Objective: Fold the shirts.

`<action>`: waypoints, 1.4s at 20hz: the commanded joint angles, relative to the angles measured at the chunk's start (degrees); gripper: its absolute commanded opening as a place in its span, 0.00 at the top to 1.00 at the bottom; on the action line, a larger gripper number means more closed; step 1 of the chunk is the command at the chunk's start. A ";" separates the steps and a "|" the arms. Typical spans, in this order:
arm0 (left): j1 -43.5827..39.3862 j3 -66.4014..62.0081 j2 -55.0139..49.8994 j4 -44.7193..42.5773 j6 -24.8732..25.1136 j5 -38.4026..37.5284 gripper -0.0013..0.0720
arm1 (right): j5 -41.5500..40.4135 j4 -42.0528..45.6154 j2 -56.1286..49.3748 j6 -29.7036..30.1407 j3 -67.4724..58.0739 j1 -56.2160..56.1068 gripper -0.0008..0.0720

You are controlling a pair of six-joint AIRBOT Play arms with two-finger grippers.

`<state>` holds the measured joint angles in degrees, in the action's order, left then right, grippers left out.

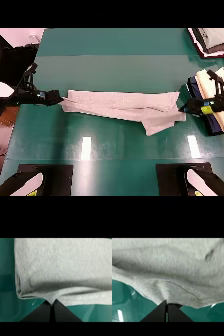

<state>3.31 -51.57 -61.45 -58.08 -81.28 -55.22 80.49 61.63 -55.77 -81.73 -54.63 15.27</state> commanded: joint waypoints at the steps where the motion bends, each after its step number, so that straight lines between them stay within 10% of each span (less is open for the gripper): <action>1: 0.07 -0.57 -3.96 -0.22 -2.19 5.79 0.95 | -3.61 0.09 -8.83 -1.40 -5.73 -1.51 0.97; 12: 0.07 -1.66 -11.69 2.29 -4.31 19.54 0.95 | -14.12 -0.70 -24.63 -1.88 -13.44 -2.03 0.97; 14: 0.07 -2.38 -11.76 4.61 -4.33 23.12 0.34 | -18.95 -3.26 -24.90 -1.86 -13.38 -1.99 0.95; 15: 0.07 -3.06 -11.76 4.87 -4.46 24.28 0.23 | -21.42 -5.79 -24.90 -1.81 -13.05 -1.99 0.78; 16: 0.07 -3.89 -11.76 5.01 -4.44 24.28 0.23 | -22.93 -8.17 -24.96 -1.77 -13.11 -1.81 0.40; 17: 0.07 -4.85 -11.76 4.98 -4.28 23.43 0.23 | -22.99 -9.57 -24.87 -1.55 -13.31 -1.36 0.28; 22: 0.00 -6.80 -11.76 4.87 -2.97 10.27 0.29 | -9.20 -9.33 -24.87 6.71 -13.46 4.48 0.28; 24: 0.00 -6.80 -11.76 4.94 -0.39 6.34 0.88 | -6.69 -9.38 -24.87 9.03 -11.08 7.85 0.28; 28: 0.00 -6.75 -11.76 4.94 1.38 1.88 0.95 | -6.14 -9.62 -27.56 11.80 -7.28 13.16 0.14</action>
<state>3.31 -58.24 -73.19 -53.25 -81.47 -48.62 71.99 52.38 -81.78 -73.12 -64.03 25.08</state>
